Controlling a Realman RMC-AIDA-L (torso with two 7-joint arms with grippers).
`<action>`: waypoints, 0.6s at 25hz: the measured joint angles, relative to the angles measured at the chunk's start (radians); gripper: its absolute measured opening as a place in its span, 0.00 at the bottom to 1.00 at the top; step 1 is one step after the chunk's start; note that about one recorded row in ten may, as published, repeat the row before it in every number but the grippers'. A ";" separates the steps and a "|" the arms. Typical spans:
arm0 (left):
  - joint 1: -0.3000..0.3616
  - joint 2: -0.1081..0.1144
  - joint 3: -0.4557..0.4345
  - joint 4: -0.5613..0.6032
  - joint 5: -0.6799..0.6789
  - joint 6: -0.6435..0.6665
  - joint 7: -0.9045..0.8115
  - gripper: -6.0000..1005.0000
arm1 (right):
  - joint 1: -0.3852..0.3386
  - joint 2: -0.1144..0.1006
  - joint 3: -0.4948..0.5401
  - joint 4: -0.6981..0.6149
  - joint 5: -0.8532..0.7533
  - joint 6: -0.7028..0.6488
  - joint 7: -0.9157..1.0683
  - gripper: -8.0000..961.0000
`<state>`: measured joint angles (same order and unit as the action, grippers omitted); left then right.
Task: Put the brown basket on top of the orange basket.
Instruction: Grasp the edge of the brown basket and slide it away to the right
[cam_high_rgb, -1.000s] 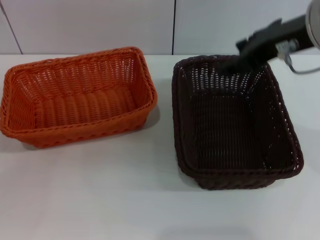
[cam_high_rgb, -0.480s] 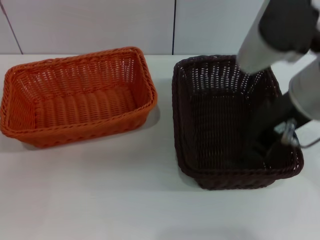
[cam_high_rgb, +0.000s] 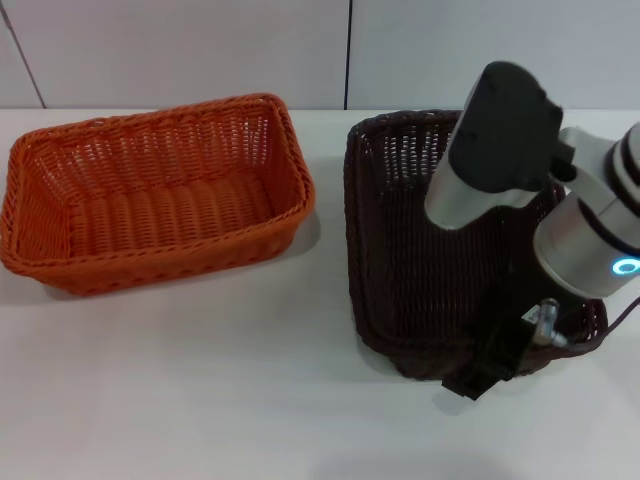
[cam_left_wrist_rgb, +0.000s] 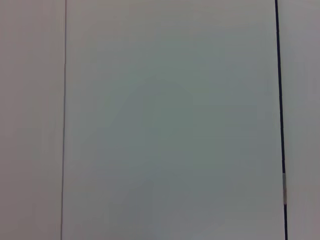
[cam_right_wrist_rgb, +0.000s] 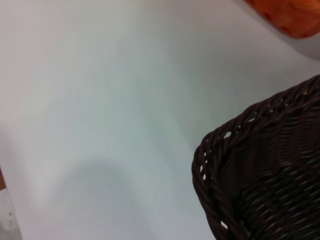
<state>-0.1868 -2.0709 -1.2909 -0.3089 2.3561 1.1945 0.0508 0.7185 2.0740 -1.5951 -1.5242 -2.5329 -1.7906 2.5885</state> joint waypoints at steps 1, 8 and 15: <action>0.000 0.000 0.000 0.000 0.000 0.000 0.000 0.78 | 0.000 0.000 0.000 0.000 0.000 0.000 0.000 0.68; 0.004 0.001 0.002 -0.001 0.000 0.004 -0.020 0.78 | 0.026 0.001 -0.023 0.119 -0.017 0.078 -0.007 0.64; -0.001 0.002 0.002 0.000 0.000 0.001 -0.021 0.78 | 0.029 0.003 -0.040 0.173 -0.016 0.135 -0.011 0.60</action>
<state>-0.1874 -2.0693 -1.2887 -0.3090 2.3563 1.1959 0.0298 0.7480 2.0769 -1.6353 -1.3515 -2.5492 -1.6557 2.5779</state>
